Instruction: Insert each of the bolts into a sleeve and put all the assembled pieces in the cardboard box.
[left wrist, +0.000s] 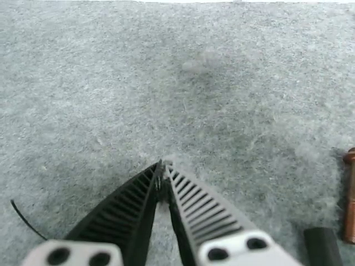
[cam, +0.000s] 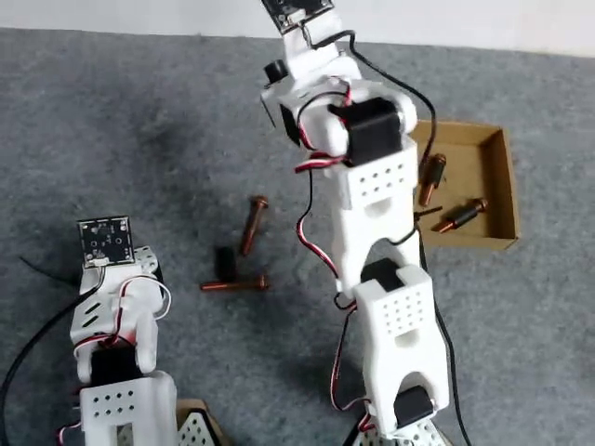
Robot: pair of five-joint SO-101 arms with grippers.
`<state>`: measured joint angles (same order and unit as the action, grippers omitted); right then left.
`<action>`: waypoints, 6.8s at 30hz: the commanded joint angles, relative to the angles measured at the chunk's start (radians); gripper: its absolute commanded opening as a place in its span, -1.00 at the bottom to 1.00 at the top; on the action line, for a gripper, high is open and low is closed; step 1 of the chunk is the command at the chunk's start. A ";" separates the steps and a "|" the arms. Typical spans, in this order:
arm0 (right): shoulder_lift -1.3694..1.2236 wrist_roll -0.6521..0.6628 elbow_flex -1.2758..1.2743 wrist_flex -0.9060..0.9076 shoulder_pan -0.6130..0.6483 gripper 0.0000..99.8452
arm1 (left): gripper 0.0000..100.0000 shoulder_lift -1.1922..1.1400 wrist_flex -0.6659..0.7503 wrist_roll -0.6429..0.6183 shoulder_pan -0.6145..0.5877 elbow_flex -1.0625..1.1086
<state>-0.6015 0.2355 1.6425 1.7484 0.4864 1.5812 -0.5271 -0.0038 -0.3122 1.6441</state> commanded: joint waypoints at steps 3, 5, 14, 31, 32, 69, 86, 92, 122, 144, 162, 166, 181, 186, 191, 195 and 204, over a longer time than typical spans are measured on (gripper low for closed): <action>0.277 -0.009 -0.309 0.018 -0.007 -0.99 | -0.99 0.013 0.025 0.005 0.018 -0.005; 0.363 -0.009 -0.447 0.016 -0.007 -0.99 | -0.99 0.013 0.025 0.005 0.018 -0.005; 0.797 -0.009 -1.029 0.012 -0.005 -0.99 | -0.99 0.013 0.025 0.005 0.018 -0.005; 1.712 -0.003 -2.514 -0.656 -0.013 -0.99 | -0.99 0.013 0.025 0.023 0.018 -0.002; 1.753 -0.003 -2.588 -0.699 -0.013 -0.99 | -0.99 0.013 0.025 0.037 0.019 -0.002; 2.439 -0.005 -3.350 -1.038 -0.234 -0.99 | -0.99 0.013 0.029 0.095 0.105 0.019; 2.439 -0.009 -3.379 -1.087 -0.286 -0.99 | -0.99 0.013 0.048 0.095 0.105 0.021; 2.439 -0.009 -3.384 -1.136 -0.286 -0.99 | -0.99 0.013 0.051 0.095 0.105 0.031; 2.439 -0.005 -3.386 -1.139 -0.288 -0.99 | -0.99 0.013 0.051 0.095 0.105 0.028; 2.439 -0.003 -3.386 -1.139 -0.291 -0.99 | -0.99 0.015 0.051 0.095 0.105 0.027; 2.439 -0.003 -3.386 -1.139 -0.291 -0.99 | -0.99 0.015 0.051 0.097 0.105 0.028; 2.439 -0.003 -3.386 -1.139 -0.291 -0.99 | -0.99 0.015 0.051 0.097 0.105 0.028; 2.439 -0.003 -3.399 -1.141 -0.289 -0.99 | -0.99 0.015 0.051 0.097 0.105 0.031; 2.439 -0.003 -3.399 -1.141 -0.288 -0.99 | -0.99 0.015 0.051 0.097 0.107 0.031; 2.439 -0.003 -3.399 -1.141 -0.288 -0.99 | -0.99 0.015 0.051 0.097 0.107 0.033; 2.439 -0.003 -3.399 -1.141 -0.288 -0.99 | -0.99 0.015 0.051 0.097 0.107 0.033; 2.439 -0.003 -3.399 -1.141 -0.288 -0.99 | -0.99 0.015 0.051 0.097 0.107 0.033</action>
<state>1.8213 0.2355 -1.6701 0.6360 0.2087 1.5812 -0.4948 0.0852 -0.2217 1.6763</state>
